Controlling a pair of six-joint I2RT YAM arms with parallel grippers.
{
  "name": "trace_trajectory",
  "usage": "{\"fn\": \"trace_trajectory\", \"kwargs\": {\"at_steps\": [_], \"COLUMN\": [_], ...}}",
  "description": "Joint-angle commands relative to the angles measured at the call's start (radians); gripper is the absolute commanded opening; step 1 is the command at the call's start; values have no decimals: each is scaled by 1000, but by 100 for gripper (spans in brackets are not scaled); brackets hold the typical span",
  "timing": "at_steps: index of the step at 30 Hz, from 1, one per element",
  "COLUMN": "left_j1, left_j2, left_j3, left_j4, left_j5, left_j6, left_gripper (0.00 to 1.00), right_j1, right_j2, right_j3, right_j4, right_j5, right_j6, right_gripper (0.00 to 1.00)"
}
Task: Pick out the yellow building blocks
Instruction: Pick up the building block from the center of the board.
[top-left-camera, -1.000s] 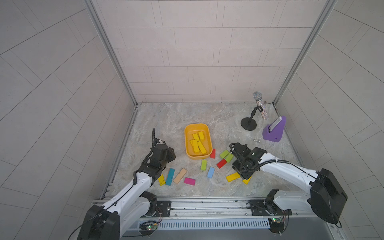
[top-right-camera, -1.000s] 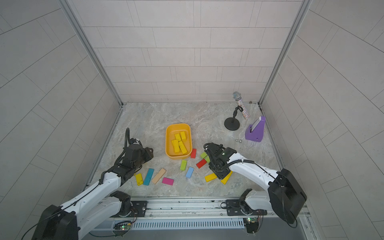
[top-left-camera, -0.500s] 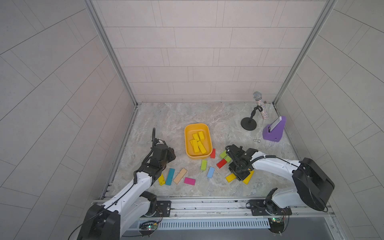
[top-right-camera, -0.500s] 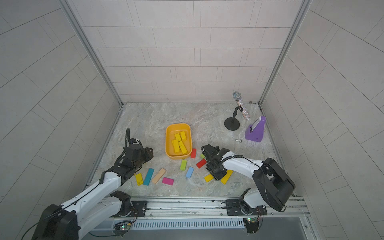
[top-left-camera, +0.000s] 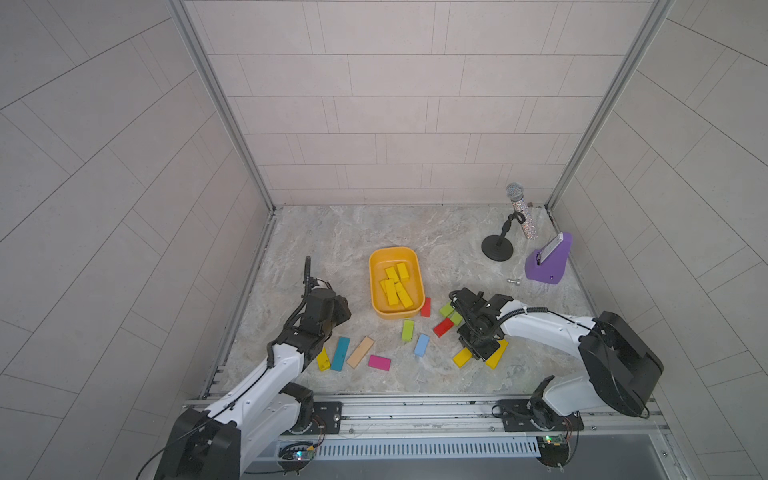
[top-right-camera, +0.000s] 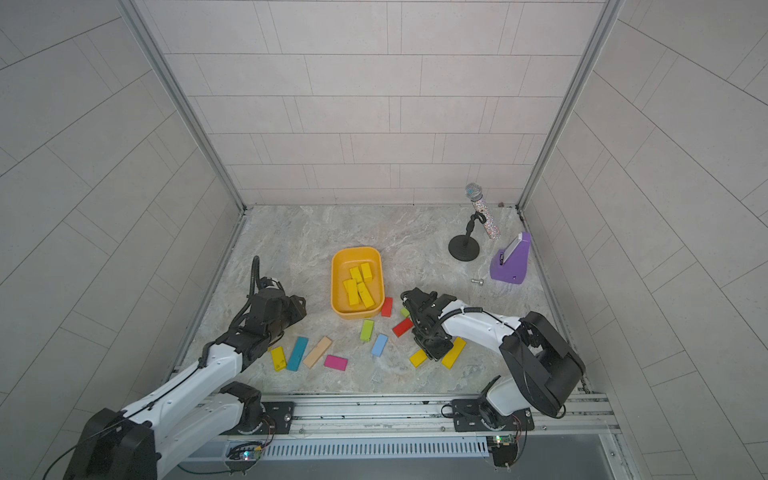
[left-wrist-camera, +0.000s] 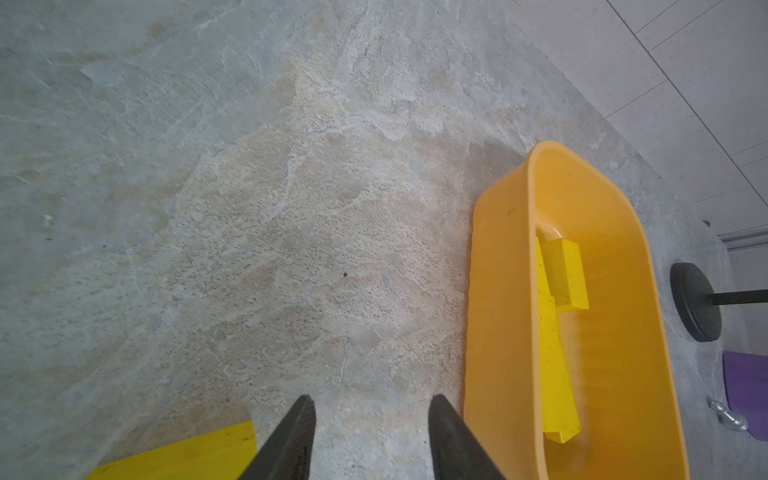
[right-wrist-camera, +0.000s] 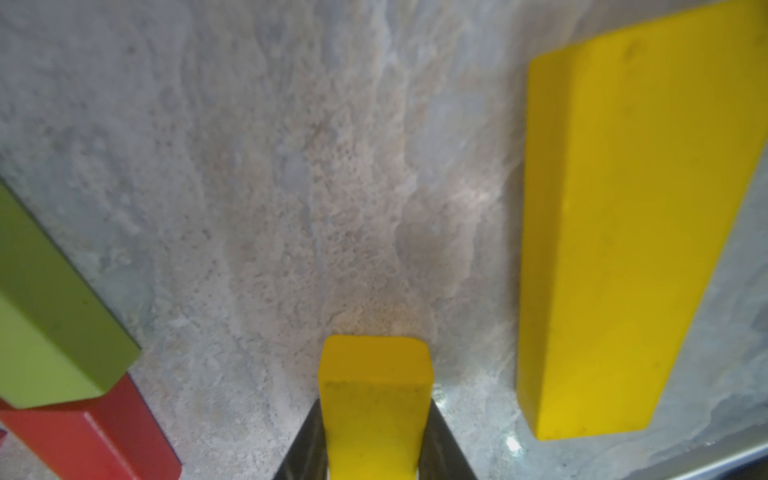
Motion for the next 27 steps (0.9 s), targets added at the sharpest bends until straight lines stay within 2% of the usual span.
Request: {"fn": "trace_trajectory", "kwargs": {"at_steps": [1,6,12,19,27], "left_j1": [6,6,7,15,22], "left_j2": [0,5,8,14,64], "left_j3": [6,7,23,38,78], "left_j4": [-10,-3,-7,-3,10], "left_j5": [-25,-23,-31,-72,-92], "left_j6": [-4,-3,5,13,21], "left_gripper": [50,49,50,50,50], "right_j1": [-2,-2,-2,4,11], "right_j2": [-1,-61,-29,156,339], "right_j3": [-3,108,368,652,882], "right_j4": [29,-49,-151,-193,-236], "right_j5": [16,123,253,153,72], "right_j6": [27,-74,-350,-724,-1002], "right_gripper": [20,17,15,15,15]}}
